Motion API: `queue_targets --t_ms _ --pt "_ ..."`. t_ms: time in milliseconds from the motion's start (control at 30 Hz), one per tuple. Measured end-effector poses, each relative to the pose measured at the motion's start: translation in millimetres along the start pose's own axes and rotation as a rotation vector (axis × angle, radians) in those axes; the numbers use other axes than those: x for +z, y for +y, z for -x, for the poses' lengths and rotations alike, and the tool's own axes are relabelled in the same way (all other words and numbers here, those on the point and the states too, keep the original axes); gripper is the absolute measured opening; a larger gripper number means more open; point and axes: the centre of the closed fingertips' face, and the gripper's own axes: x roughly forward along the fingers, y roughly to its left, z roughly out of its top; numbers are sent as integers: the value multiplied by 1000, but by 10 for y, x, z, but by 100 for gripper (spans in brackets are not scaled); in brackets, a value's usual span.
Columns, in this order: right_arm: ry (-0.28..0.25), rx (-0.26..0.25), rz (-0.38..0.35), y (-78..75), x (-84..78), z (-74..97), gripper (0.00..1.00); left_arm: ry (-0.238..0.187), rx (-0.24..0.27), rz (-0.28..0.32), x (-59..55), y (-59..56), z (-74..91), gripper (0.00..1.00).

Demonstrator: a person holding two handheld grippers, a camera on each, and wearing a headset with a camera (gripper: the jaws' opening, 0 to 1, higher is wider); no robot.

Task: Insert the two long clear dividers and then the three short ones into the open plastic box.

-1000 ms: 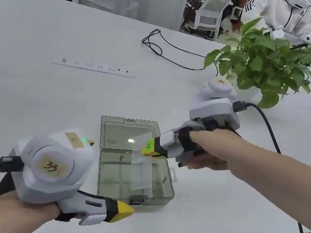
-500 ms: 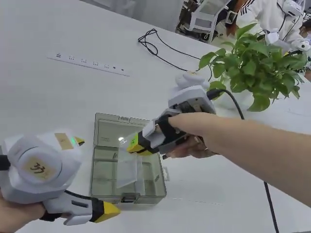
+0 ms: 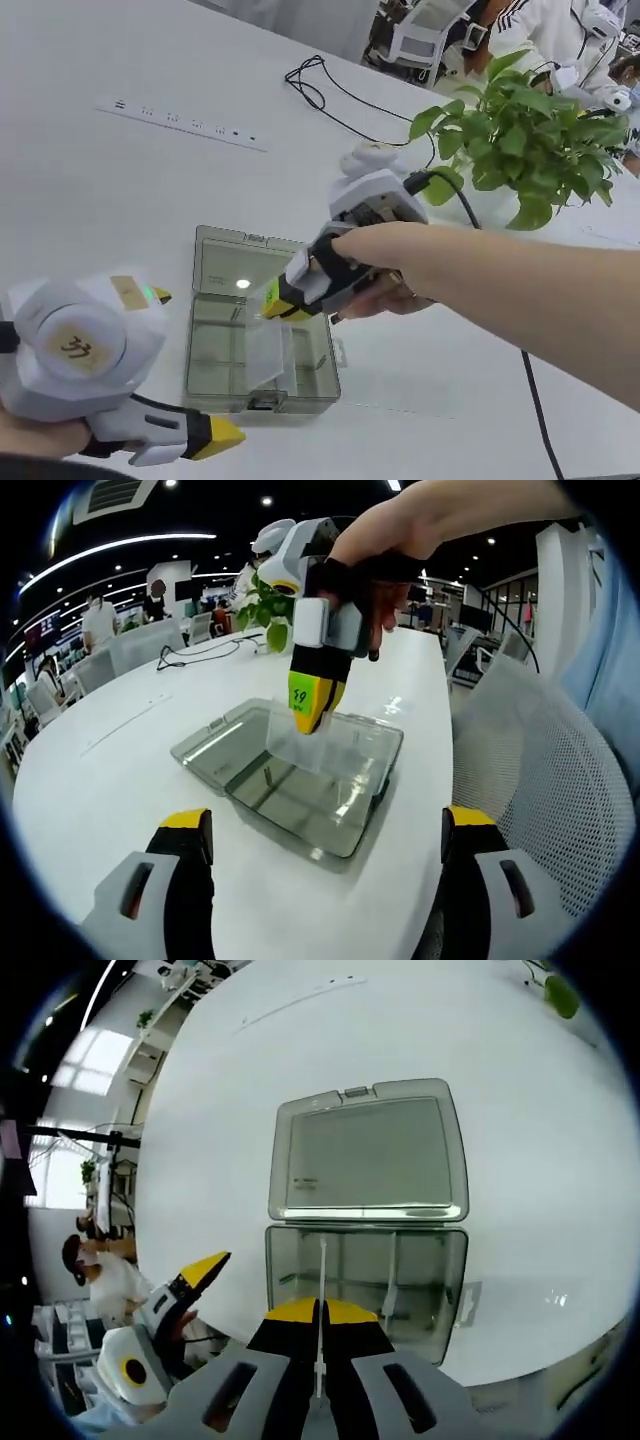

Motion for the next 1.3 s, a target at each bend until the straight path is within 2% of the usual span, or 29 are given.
queue_targets --t_ms 167,533,767,967,1300 --pt "14 -14 5 4 44 -64 2 -1 1 5 -23 12 9 97" --pt "36 -75 50 75 -81 -100 2 -2 7 23 -67 30 25 96" --pt "37 -88 40 73 -120 -126 2 2 7 31 -95 16 25 95" --pt "39 -88 20 6 -79 -150 2 7 6 33 -120 8 29 95" --pt "47 -87 17 18 -80 -186 2 14 8 37 -153 9 37 94"
